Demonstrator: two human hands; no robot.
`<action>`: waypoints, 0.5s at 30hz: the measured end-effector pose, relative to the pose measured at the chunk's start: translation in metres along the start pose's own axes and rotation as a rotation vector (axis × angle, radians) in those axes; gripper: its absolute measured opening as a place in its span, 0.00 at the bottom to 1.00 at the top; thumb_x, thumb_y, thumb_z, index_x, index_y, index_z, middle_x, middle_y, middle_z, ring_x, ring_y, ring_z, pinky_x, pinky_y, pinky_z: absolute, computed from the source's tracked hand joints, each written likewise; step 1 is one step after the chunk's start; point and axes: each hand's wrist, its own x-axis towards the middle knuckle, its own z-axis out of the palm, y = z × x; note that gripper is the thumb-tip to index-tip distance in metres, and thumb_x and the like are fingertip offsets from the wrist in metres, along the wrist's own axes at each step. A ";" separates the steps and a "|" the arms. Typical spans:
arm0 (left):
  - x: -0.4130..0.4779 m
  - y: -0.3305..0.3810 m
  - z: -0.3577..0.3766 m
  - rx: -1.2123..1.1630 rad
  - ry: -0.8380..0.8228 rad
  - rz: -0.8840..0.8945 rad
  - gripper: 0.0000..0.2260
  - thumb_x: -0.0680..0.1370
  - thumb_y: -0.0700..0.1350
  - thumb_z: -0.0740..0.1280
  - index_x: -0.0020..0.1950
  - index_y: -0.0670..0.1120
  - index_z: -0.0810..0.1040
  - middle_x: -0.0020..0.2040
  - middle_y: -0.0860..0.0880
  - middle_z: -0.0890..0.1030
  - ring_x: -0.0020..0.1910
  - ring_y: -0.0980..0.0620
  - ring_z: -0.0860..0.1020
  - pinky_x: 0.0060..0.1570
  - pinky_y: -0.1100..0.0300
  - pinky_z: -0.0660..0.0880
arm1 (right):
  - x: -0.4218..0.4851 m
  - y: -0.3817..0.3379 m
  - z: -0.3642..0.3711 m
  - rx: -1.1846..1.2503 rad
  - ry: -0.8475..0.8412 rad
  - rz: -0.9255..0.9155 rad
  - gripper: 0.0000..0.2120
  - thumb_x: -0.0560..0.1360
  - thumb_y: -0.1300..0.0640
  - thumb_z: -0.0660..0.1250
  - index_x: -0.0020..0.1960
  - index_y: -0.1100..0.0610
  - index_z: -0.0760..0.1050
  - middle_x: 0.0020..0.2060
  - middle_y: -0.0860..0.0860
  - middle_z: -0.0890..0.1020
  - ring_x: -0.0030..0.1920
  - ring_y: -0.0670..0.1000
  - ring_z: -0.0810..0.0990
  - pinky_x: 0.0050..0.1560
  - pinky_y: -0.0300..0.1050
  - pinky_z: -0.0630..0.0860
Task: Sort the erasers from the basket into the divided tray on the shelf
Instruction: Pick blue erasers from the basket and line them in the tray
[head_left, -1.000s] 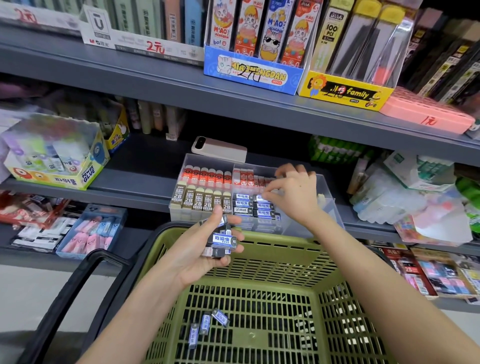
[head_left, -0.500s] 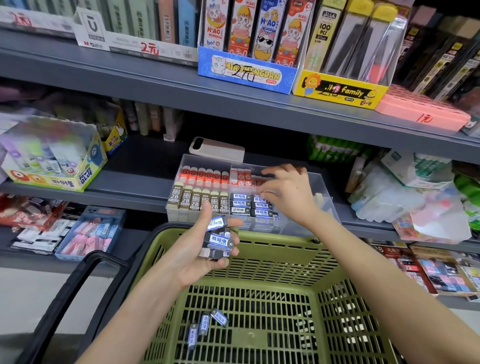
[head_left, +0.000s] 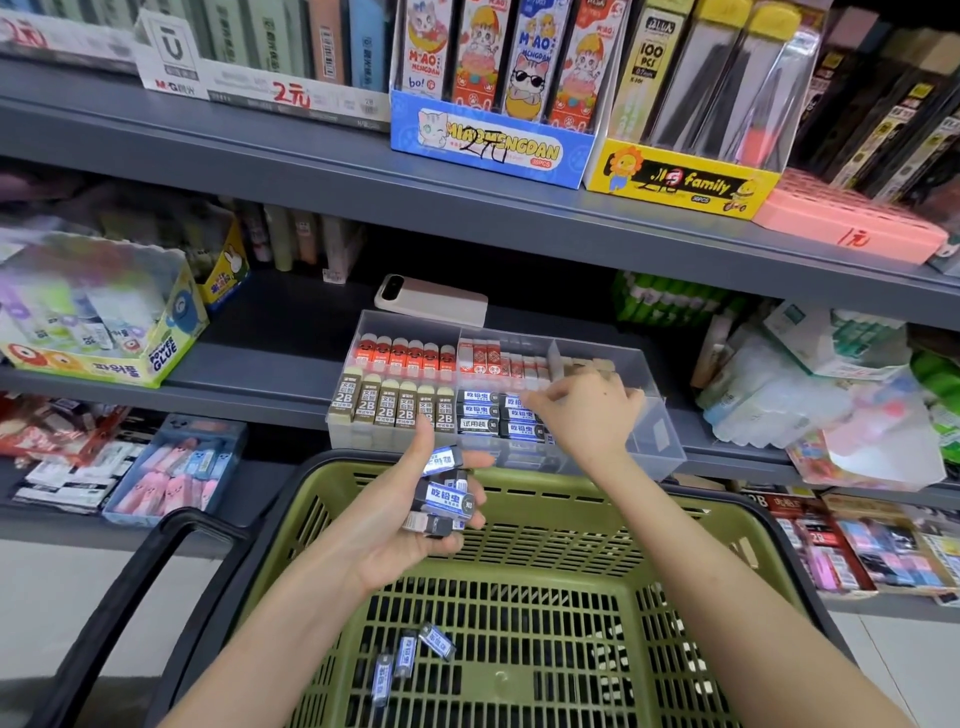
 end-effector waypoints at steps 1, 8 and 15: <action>0.000 0.000 0.000 0.000 -0.001 -0.003 0.31 0.67 0.68 0.60 0.50 0.44 0.84 0.36 0.45 0.80 0.31 0.51 0.78 0.23 0.62 0.72 | 0.001 -0.001 0.000 0.004 0.000 0.008 0.13 0.71 0.44 0.66 0.37 0.51 0.83 0.43 0.48 0.80 0.55 0.55 0.73 0.50 0.47 0.60; 0.000 0.001 0.000 -0.019 -0.007 -0.005 0.30 0.68 0.67 0.59 0.49 0.43 0.85 0.36 0.45 0.80 0.30 0.51 0.78 0.22 0.63 0.71 | 0.011 0.002 -0.005 -0.108 -0.072 -0.044 0.20 0.71 0.37 0.64 0.45 0.53 0.83 0.48 0.50 0.81 0.60 0.55 0.71 0.58 0.49 0.63; 0.000 0.002 0.000 -0.010 -0.003 0.002 0.31 0.67 0.67 0.60 0.50 0.43 0.85 0.36 0.45 0.80 0.31 0.51 0.78 0.23 0.62 0.71 | 0.010 0.005 -0.010 0.014 0.040 -0.054 0.17 0.72 0.40 0.67 0.37 0.52 0.83 0.39 0.52 0.81 0.52 0.56 0.75 0.58 0.50 0.61</action>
